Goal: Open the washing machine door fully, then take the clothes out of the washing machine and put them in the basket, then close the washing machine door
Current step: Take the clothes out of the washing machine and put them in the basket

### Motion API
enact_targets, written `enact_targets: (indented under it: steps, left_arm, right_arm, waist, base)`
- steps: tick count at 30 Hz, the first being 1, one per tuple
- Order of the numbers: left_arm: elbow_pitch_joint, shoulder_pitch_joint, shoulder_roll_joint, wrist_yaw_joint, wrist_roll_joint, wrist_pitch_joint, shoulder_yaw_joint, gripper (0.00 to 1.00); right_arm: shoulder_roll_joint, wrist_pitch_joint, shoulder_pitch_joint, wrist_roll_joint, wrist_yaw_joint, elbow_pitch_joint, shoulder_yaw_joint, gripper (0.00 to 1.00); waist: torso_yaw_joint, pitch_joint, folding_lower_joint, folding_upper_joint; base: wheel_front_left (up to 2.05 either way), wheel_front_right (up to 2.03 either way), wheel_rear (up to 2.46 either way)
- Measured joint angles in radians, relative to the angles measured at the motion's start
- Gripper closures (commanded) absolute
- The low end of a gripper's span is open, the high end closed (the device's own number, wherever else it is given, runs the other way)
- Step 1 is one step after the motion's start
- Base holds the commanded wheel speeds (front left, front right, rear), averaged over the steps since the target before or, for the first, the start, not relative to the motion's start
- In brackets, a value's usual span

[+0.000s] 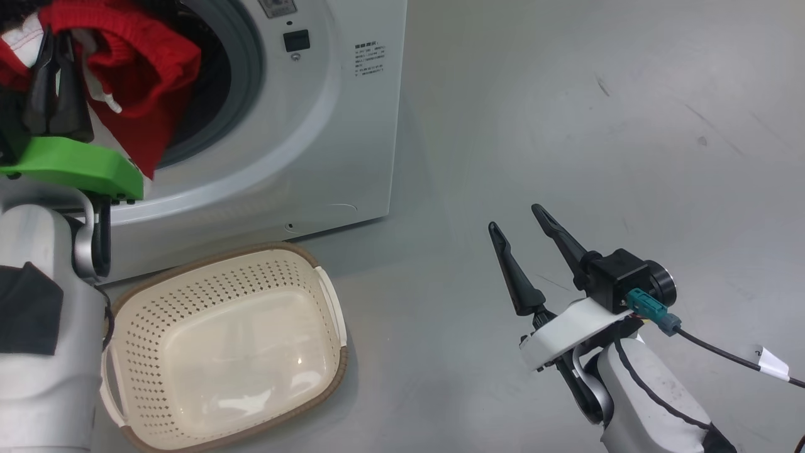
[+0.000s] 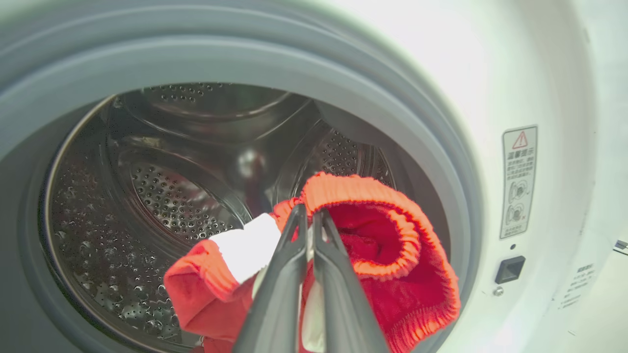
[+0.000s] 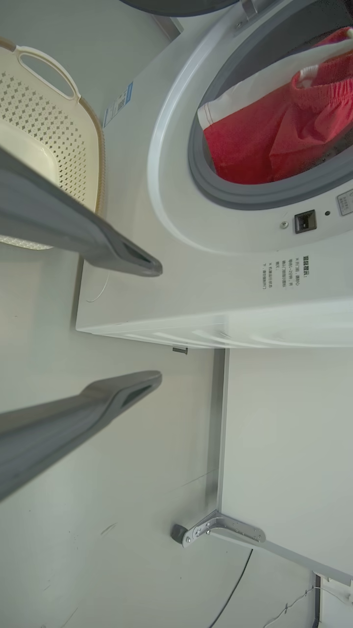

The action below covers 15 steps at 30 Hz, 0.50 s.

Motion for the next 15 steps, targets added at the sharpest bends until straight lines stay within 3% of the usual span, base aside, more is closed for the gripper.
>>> enact_targets:
  steps: [15]
  left_arm:
    - [-0.265, 0.138, -0.037, 0.031, 0.047, -0.003, 0.002, 1.0]
  right_arm:
    - [-0.023, 0.0, 0.071, -0.037, -0.005, 0.026, -0.034, 0.0]
  waist:
    - [0.072, -0.105, 0.0, 0.0]
  base:
    - [0.0, 0.0, 0.0]
